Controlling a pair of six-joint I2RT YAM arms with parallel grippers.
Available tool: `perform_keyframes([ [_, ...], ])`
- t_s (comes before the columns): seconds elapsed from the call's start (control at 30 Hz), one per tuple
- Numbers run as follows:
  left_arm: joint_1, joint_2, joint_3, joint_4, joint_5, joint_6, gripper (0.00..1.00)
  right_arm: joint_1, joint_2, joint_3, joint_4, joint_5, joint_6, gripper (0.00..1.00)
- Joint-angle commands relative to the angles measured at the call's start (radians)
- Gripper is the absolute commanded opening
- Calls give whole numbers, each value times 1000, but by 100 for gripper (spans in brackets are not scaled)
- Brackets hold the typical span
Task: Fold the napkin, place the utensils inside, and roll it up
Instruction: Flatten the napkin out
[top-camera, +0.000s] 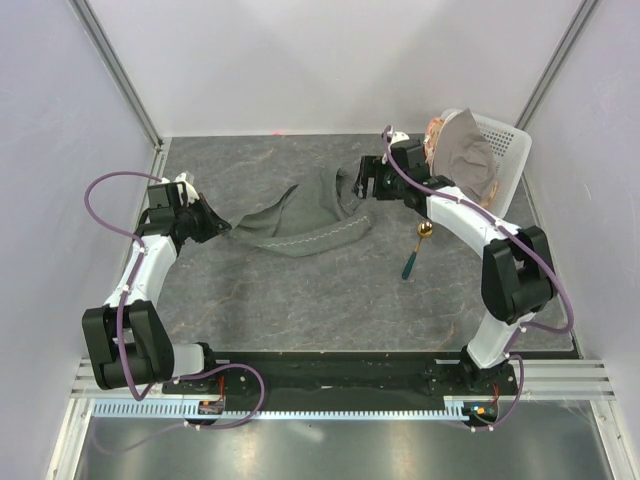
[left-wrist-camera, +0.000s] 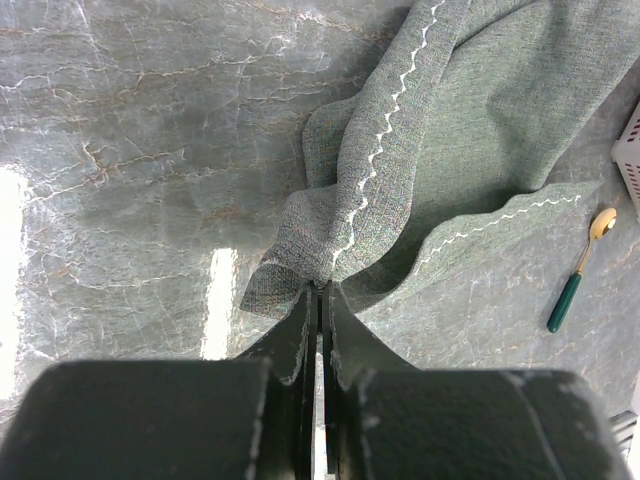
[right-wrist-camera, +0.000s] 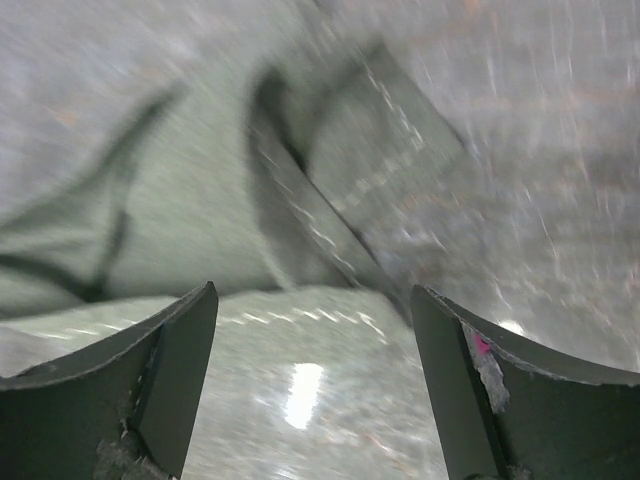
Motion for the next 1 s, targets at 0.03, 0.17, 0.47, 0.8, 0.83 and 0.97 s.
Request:
perform_keyframes([
  [0.03,9,-12,1,29,38,-15,2,-4,58,-49,-22,29,-80,84],
  [0.17,10,-13,0,31,40,-13,2,-6,94,-32,-22,7,-135,82],
  [0.47,9,-4,5,29,41,-12,2,-9,161,-10,-11,-65,-216,79],
  [0.8,7,7,9,31,51,-15,2,-21,186,-3,36,-146,-261,31],
  [0.83,7,5,11,40,58,-16,2,-20,175,-9,38,-151,-258,23],
  [0.97,7,-28,52,48,100,-42,2,-18,47,-39,32,-154,-252,0],
])
